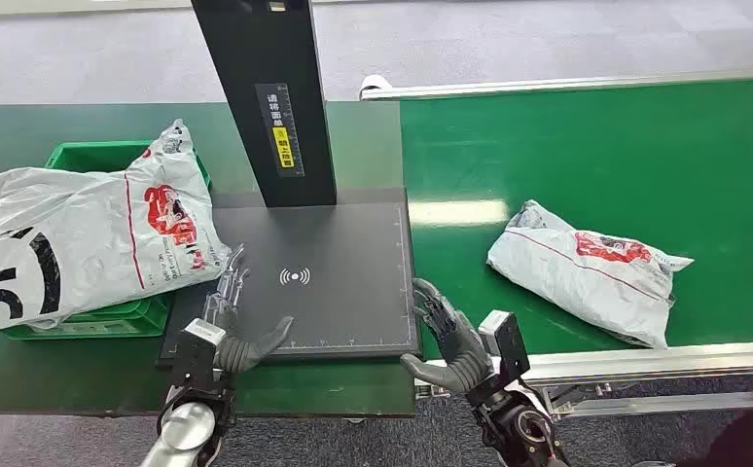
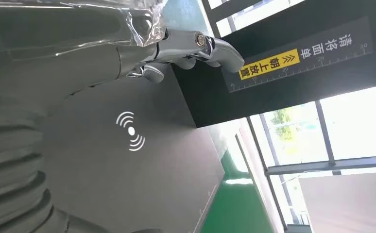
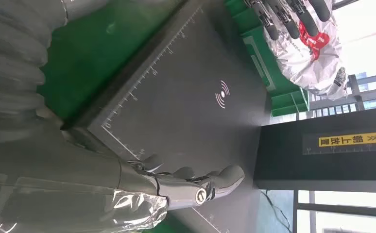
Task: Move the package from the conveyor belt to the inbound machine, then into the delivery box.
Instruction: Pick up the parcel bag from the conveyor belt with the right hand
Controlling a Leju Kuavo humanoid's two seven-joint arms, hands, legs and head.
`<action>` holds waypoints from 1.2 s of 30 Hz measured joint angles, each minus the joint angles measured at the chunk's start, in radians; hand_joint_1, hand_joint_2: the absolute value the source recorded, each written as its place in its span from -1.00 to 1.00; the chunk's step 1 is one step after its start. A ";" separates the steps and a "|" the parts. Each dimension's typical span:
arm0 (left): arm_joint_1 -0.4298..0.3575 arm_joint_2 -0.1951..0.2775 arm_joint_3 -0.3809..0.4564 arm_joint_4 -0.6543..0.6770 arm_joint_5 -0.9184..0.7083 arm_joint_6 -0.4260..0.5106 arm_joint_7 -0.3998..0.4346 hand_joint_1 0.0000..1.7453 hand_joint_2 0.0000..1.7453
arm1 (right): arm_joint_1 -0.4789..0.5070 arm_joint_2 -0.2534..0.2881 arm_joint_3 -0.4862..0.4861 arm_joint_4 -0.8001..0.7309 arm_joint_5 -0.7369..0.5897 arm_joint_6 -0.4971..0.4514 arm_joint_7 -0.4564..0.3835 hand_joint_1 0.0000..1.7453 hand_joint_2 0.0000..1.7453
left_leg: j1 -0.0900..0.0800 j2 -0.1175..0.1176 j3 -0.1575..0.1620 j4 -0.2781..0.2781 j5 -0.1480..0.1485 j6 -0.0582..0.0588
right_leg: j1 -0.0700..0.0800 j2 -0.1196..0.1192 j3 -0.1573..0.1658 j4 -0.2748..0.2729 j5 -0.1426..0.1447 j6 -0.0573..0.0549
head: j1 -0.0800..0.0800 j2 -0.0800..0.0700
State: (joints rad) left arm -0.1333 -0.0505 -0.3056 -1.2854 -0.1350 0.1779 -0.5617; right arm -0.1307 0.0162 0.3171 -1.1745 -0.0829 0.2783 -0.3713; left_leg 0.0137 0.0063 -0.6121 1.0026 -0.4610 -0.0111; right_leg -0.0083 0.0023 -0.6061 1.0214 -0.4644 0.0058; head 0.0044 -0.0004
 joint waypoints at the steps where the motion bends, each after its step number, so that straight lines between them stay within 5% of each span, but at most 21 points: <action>1: 0.002 0.000 0.002 -0.004 -0.002 -0.001 0.002 -1.00 1.00 | 0.007 0.001 -0.005 -0.010 0.010 -0.007 -0.003 -1.00 1.00 | 0.000 0.000 0.000 0.000 0.000 0.000 | 0.000 0.000 0.000 0.000 0.000 0.000 | 0.000 0.000; 8: 0.010 -0.018 0.011 -0.050 0.023 -0.055 0.039 -1.00 1.00 | 0.046 0.013 -0.058 -0.121 0.090 -0.090 0.000 -1.00 1.00 | 0.000 0.000 0.002 0.000 0.000 0.000 | 0.000 0.000 0.002 0.000 0.000 0.000 | 0.000 0.000; 12: 0.007 -0.032 0.010 -0.064 0.128 -0.075 0.069 -1.00 1.00 | 0.019 0.004 -0.090 -0.143 0.160 -0.234 0.064 -1.00 1.00 | 0.000 0.000 0.002 0.000 0.000 0.000 | 0.000 0.000 0.002 0.000 0.000 0.000 | 0.000 0.000; 22: -0.048 -0.037 0.001 -0.044 0.172 -0.084 0.063 -1.00 1.00 | -0.154 -0.090 -0.172 -0.021 0.241 -0.415 0.011 -1.00 1.00 | 0.000 -0.001 0.003 0.001 0.001 0.001 | -0.001 0.000 0.003 0.000 0.001 0.000 | 0.000 0.000; 31: -0.061 -0.037 0.004 -0.054 0.123 -0.110 0.092 -1.00 1.00 | -0.321 -0.215 -0.283 0.204 0.424 -0.484 0.026 -1.00 1.00 | -0.001 -0.003 0.003 0.001 0.001 0.001 | -0.002 -0.002 0.003 0.000 0.001 0.001 | 0.000 0.000; 36: -0.060 -0.043 0.004 -0.065 0.063 -0.123 0.097 -1.00 1.00 | -0.319 -0.283 -0.306 0.238 0.713 -0.511 0.162 -1.00 1.00 | -0.001 -0.003 0.002 0.001 0.000 0.001 | -0.002 -0.002 0.003 0.000 0.001 0.001 | 0.000 0.000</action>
State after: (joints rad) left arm -0.1936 -0.0936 -0.3018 -1.3505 -0.0724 0.0553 -0.4646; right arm -0.4500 -0.2664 0.0106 -0.9368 0.6306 -0.2329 -0.2090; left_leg 0.0123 0.0032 -0.6100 1.0033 -0.4607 -0.0097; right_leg -0.0100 -0.0002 -0.6027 1.0213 -0.4639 0.0069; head 0.0042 -0.0004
